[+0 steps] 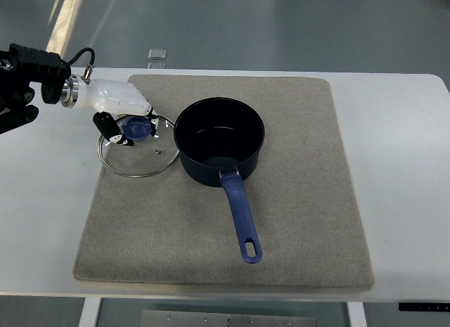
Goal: Open pot lid and place left with left hand
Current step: 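Open the left hand fingers and release the lid knob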
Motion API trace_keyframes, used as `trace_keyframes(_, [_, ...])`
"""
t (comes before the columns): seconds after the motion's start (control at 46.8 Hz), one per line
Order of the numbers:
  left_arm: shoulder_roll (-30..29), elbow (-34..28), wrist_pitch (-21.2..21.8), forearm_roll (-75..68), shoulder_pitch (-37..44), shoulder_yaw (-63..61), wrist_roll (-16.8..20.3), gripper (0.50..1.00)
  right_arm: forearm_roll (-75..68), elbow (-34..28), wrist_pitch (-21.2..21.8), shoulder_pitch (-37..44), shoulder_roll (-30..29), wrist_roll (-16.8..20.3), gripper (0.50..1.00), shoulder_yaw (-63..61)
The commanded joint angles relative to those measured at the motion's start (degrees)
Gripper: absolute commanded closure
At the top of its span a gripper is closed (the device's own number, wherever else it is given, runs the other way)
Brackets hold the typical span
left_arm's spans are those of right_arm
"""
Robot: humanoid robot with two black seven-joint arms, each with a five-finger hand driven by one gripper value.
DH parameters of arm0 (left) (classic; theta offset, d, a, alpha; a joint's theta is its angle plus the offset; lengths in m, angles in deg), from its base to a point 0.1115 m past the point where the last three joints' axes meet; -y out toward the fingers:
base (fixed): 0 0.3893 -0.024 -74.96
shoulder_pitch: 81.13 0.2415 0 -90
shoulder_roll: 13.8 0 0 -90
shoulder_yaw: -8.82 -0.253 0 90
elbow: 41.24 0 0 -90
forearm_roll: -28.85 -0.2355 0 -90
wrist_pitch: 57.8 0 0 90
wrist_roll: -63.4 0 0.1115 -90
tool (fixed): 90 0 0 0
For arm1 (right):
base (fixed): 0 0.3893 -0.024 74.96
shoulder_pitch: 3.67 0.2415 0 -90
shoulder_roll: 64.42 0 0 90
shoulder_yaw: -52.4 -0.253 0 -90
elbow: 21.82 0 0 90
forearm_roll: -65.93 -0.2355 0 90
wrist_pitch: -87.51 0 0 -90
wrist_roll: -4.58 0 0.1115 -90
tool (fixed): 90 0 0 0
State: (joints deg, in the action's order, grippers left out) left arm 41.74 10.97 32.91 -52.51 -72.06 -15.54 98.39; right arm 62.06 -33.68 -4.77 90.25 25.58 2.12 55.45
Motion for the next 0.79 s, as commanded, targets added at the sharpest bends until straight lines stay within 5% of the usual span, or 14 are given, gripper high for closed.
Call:
trace_keyframes(0.0, [0.01,0.00,-0.10,0.23,0.16,-0.08,0.01,0.804,0.00,0.00,0.00,-0.06,0.00,0.00,0.585,-0.07])
trace_keyframes(0.214, [0.01,-0.18,-0.10,0.32,0.25,-0.08,0.01,0.799,0.00,0.00,0.00,-0.06,0.00,0.00,0.585,0.02])
trace_keyframes(0.406, [0.01,-0.18,-0.10,0.67,0.25,0.01,0.01,0.667,0.00,0.00,0.00,0.03,0.00,0.00,0.585,0.02])
trace_keyframes(0.77, [0.01,-0.09,-0.10,1.82,0.08,0.10,0.01,0.561,0.00,0.00,0.00,0.03,0.00,0.00,0.585,-0.07])
